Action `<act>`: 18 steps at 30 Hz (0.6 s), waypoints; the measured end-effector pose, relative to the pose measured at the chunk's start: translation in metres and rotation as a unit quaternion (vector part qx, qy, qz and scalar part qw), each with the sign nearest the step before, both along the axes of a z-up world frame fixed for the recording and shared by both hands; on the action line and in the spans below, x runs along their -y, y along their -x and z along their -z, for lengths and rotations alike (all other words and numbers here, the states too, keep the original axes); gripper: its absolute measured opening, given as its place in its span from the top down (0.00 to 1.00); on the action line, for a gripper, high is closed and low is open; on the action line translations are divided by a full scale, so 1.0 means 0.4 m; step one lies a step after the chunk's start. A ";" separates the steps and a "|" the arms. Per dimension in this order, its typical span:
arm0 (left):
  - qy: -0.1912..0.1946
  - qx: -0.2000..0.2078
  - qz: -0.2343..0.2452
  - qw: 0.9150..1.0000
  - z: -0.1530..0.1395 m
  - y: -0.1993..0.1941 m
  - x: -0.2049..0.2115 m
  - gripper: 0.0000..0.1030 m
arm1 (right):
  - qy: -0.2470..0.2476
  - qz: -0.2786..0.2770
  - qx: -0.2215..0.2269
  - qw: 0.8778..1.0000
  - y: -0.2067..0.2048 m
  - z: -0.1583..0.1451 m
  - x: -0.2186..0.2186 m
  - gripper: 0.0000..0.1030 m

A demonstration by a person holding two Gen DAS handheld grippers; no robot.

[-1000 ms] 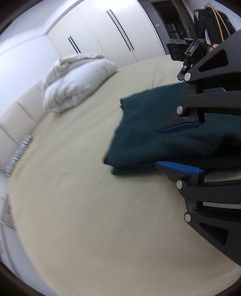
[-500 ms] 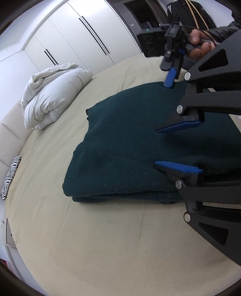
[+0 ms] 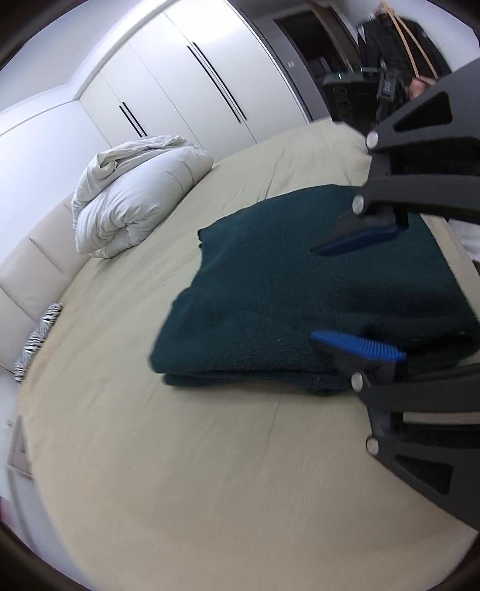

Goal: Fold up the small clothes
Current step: 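Open both grippers and pull them back from the folded sweater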

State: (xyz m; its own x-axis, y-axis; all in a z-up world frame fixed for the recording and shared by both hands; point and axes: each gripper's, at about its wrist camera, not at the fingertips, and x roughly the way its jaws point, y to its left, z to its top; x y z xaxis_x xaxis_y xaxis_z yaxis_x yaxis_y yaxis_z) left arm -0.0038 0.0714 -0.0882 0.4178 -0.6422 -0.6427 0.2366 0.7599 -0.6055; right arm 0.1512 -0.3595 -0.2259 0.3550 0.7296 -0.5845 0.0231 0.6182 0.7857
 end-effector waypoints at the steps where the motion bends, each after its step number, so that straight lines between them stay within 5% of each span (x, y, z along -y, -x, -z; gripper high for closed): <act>1: -0.026 0.020 -0.008 0.999 -0.024 0.013 0.004 0.37 | 0.017 0.005 0.006 1.000 0.003 -0.013 -0.003 0.54; 6: -0.116 0.125 -0.035 0.985 -0.139 0.080 0.022 0.13 | 0.122 0.054 0.067 0.989 0.010 -0.118 0.027 0.54; 10: -0.187 0.222 -0.079 0.954 -0.234 0.139 0.041 0.00 | 0.202 0.097 0.147 0.963 0.004 -0.230 -0.024 0.52; 12: -0.211 0.262 -0.104 0.936 -0.273 0.162 0.045 0.00 | 0.243 0.127 0.184 0.944 0.008 -0.281 -0.032 0.39; 14: -0.223 0.296 -0.132 0.919 -0.312 0.185 0.044 0.00 | 0.288 0.163 0.224 0.917 0.024 -0.327 -0.054 0.15; 18: -0.222 0.347 -0.187 0.892 -0.383 0.228 0.029 0.00 | 0.341 0.237 0.304 0.858 0.082 -0.397 -0.065 0.01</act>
State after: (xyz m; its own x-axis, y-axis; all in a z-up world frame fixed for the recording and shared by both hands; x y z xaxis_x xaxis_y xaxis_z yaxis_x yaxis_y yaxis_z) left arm -0.0950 0.0597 0.0651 0.9458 -0.1209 -0.3014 0.1166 0.9927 -0.0325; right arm 0.1185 -0.3334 -0.0670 0.9069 -0.0182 -0.4209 0.1128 0.9731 0.2009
